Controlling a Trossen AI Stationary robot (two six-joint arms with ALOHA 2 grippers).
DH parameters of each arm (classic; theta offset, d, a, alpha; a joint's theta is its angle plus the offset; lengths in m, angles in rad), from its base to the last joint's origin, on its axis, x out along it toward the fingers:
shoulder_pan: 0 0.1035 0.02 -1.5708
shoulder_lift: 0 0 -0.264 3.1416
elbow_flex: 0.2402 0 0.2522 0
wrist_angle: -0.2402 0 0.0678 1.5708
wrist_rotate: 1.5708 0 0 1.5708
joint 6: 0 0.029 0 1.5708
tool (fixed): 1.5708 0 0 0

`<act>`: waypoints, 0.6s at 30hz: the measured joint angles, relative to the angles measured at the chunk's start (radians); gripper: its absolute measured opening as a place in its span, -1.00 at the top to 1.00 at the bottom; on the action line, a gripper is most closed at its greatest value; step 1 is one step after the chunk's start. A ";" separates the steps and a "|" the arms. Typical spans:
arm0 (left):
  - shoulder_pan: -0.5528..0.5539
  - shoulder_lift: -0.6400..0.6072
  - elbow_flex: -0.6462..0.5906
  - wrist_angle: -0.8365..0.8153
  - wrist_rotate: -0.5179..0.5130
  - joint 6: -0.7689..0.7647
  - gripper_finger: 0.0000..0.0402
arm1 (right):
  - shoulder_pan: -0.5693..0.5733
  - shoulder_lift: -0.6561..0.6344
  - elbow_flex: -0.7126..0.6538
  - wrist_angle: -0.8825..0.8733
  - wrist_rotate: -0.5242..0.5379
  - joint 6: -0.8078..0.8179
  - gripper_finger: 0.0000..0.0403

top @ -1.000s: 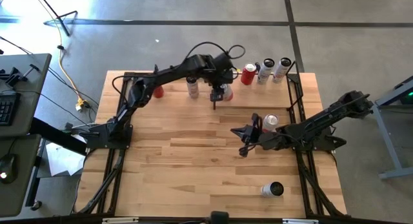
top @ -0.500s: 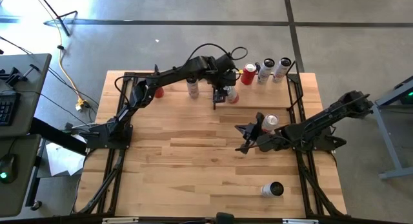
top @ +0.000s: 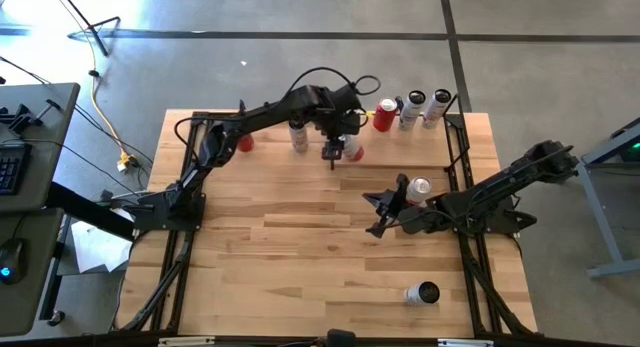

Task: Place canned beverage on shelf
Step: Put the left white and orange soda can on the shelf

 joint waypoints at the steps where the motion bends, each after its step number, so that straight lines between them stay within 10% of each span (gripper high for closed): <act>1: 0.000 -0.001 0.000 0.000 0.000 0.000 -0.14 | 0.000 0.000 0.000 0.001 0.000 -0.002 1.00; 18: 0.005 0.000 0.000 0.014 0.004 -0.008 -0.17 | 0.000 0.000 0.000 0.019 0.000 -0.013 1.00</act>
